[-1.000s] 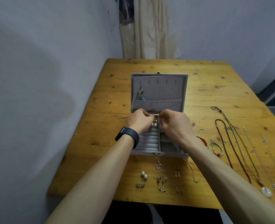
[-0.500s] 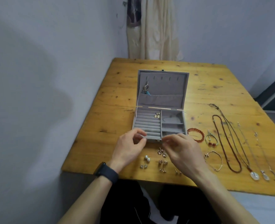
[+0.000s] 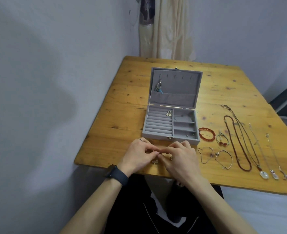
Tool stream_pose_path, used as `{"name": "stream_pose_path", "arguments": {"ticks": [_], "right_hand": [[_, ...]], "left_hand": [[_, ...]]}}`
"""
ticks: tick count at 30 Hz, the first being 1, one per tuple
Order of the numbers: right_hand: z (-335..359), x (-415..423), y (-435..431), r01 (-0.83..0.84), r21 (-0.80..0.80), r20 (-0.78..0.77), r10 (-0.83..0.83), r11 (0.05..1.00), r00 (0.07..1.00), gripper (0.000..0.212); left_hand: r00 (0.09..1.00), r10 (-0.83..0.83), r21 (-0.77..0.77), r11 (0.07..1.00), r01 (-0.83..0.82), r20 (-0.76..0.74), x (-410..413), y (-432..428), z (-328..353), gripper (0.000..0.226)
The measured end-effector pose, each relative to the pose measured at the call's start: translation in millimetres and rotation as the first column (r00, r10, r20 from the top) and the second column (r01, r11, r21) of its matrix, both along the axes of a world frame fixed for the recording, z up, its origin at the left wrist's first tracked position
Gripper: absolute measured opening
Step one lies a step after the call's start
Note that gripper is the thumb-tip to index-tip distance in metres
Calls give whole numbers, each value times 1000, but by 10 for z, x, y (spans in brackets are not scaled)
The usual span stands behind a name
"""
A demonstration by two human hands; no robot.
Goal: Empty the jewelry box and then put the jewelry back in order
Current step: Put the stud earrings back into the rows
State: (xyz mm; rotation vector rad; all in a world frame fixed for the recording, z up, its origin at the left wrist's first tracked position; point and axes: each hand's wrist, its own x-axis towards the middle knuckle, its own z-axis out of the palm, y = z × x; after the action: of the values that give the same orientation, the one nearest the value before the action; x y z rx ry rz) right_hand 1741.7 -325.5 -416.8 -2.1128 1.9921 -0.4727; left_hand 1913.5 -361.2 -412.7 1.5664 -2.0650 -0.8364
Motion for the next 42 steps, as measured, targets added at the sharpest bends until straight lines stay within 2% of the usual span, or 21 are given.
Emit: {"name": "stream_pose_path", "arguments": {"ticks": [5,8,10,14,17,21,32,42], "right_hand": [[9,18,-36,-10,24,-11,10,1000,1000,30],[-22,-6,-46,-1,-18,37,2,1000,999,25],[-23,-29,-49,8,-58,104,-2,998,995,21],[25,-108,-102,58,-82,358,-25,995,934,11],[72,-199,-216,95,-112,437,-37,989,899,11],[141,-329,-440,117,-138,411,-50,984,910,14],[65,-439,-1091,144,-115,348,-96,983,933,15],[114,-395,-1254,129,-31,255,-117,991,960,13]], "left_hand": [[1000,3,13,1000,-3,15,14,-49,-6,14],[997,25,63,998,-20,-76,49,-61,18,11],[992,44,94,995,-32,-119,67,-87,37,11],[967,76,94,994,-54,-243,72,-162,115,10],[947,80,38,997,-72,-310,40,-292,236,9],[960,88,-69,992,-110,-265,-64,-587,302,11],[994,92,-86,992,-97,-59,-470,-1160,66,15],[996,74,-81,994,-79,-54,-499,-1221,46,17]]}}
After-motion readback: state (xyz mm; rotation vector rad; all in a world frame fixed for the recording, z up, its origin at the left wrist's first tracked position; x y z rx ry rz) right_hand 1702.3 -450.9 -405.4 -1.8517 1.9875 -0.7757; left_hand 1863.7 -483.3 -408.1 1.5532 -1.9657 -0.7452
